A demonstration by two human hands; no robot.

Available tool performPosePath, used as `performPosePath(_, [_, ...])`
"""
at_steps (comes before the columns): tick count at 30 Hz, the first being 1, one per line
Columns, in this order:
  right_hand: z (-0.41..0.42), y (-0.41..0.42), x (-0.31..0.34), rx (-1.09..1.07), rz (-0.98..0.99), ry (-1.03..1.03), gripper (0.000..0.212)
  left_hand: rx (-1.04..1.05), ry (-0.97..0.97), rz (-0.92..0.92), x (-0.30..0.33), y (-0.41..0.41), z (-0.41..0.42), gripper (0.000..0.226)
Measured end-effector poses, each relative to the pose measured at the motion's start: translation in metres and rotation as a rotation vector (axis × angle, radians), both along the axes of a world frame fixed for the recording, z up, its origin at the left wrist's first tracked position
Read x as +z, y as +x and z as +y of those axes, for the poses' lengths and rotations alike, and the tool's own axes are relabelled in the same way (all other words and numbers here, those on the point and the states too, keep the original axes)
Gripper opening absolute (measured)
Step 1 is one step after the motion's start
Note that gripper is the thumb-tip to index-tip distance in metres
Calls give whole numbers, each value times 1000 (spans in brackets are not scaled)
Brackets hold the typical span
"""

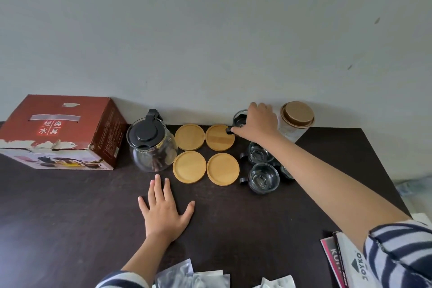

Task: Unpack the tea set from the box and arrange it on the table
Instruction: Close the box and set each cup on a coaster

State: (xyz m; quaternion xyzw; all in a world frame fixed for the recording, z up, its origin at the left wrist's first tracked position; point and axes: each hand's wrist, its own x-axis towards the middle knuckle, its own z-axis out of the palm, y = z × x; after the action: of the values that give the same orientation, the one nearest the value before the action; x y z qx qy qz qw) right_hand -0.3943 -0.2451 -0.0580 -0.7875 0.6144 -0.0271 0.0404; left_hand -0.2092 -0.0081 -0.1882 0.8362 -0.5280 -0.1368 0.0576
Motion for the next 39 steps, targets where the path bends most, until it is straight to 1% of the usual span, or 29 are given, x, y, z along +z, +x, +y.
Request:
performPosePath(1, [3,8,1,22,-38,13,76,0,5,-1,0,0,0,103])
performPosePath(5, [15,46,-4,97,-226,169,78,-9,27,-7,2,1,0,102])
performPosePath(8, [21,71,-15,201,-299,194,80,-4,7,9,2,2,0,102])
performPosePath(10, [24,85,-24,232,-336,216,82,-10,28,4,2,2,0,101])
performPosePath(13, [27,101,-33,210,-376,257,85,-7,15,12,3,3,0,101])
performPosePath(21, [29,109,-43,233,-394,223,86,-4,3,33,4,2,1,100])
performPosePath(23, [32,101,-42,237,-380,218,88,-7,12,31,4,2,1,100])
performPosePath(25, [36,88,-39,219,-339,200,85,-11,19,23,5,2,0,100])
performPosePath(29, [41,39,-28,70,-145,149,62,-15,24,16,5,2,0,100])
performPosePath(31, [39,9,-24,-24,-45,181,56,-19,34,11,5,2,0,100])
performPosePath(34, [36,-23,-24,-126,41,272,60,-19,23,13,5,2,0,100])
performPosePath(39, [38,-34,-35,-176,89,361,73,-16,13,8,4,2,0,100])
